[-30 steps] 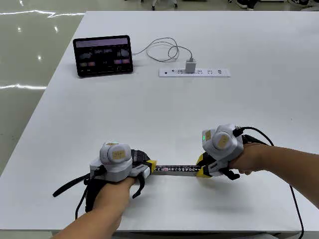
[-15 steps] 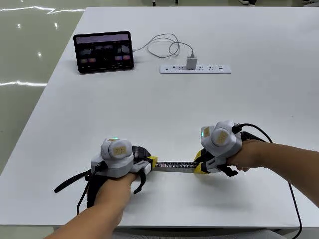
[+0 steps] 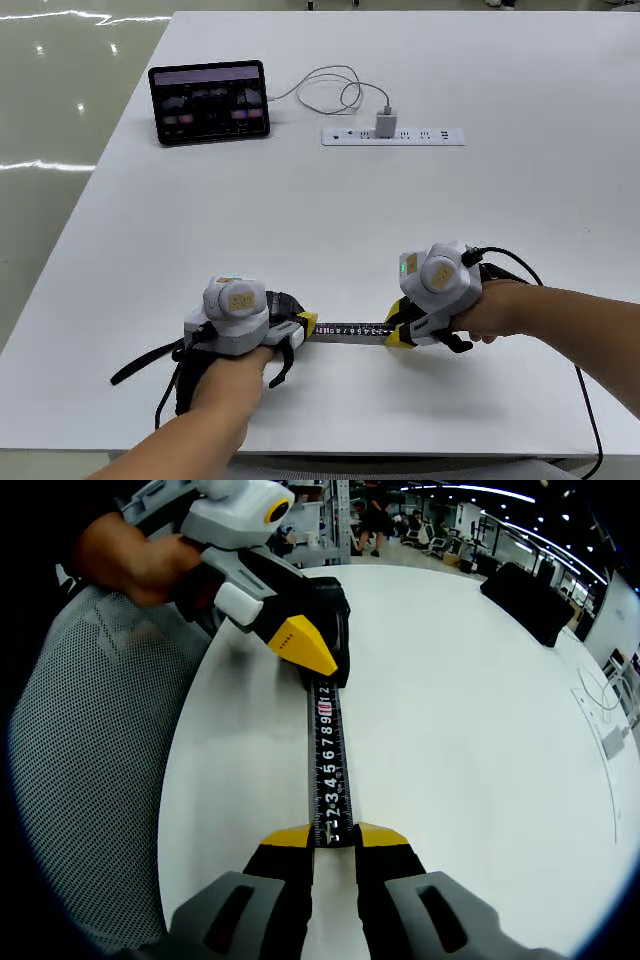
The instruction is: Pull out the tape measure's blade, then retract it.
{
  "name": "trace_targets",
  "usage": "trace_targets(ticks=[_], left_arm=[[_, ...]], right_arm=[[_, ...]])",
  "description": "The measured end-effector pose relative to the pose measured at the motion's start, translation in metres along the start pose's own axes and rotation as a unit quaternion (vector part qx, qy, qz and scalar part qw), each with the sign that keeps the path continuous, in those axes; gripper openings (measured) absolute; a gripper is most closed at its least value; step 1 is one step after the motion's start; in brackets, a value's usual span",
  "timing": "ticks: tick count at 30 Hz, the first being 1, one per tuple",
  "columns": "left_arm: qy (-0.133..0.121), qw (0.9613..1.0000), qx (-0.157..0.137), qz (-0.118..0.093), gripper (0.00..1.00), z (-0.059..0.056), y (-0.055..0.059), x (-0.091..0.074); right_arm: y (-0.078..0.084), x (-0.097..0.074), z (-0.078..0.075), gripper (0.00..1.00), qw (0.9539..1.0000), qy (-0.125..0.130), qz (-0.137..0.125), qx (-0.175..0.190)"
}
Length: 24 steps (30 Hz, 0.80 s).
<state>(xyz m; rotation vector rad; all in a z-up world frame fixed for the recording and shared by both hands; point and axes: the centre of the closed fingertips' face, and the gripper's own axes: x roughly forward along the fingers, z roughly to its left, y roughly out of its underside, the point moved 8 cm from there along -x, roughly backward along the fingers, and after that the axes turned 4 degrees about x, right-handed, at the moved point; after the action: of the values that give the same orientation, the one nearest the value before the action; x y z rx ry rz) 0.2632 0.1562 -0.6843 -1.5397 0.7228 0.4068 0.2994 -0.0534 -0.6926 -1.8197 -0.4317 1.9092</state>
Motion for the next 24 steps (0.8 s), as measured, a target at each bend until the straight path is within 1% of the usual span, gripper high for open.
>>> trace_targets(ticks=[4, 11, 24], left_arm=[[0.0, 1.0, 0.0, 0.0, 0.64, -0.0002, 0.0001, -0.0002], [-0.001, 1.0, 0.0, 0.0, 0.64, -0.0001, 0.0001, -0.0006], [-0.003, 1.0, -0.003, -0.002, 0.64, 0.0002, -0.0003, 0.0]], right_arm=[[-0.0018, 0.0015, 0.0005, 0.11, 1.0, 0.001, -0.002, -0.004], [-0.0044, 0.0035, -0.0001, 0.11, 0.9999, 0.002, -0.009, -0.005], [-0.0095, 0.0071, -0.0008, 0.11, 0.9999, 0.001, -0.014, -0.004]])
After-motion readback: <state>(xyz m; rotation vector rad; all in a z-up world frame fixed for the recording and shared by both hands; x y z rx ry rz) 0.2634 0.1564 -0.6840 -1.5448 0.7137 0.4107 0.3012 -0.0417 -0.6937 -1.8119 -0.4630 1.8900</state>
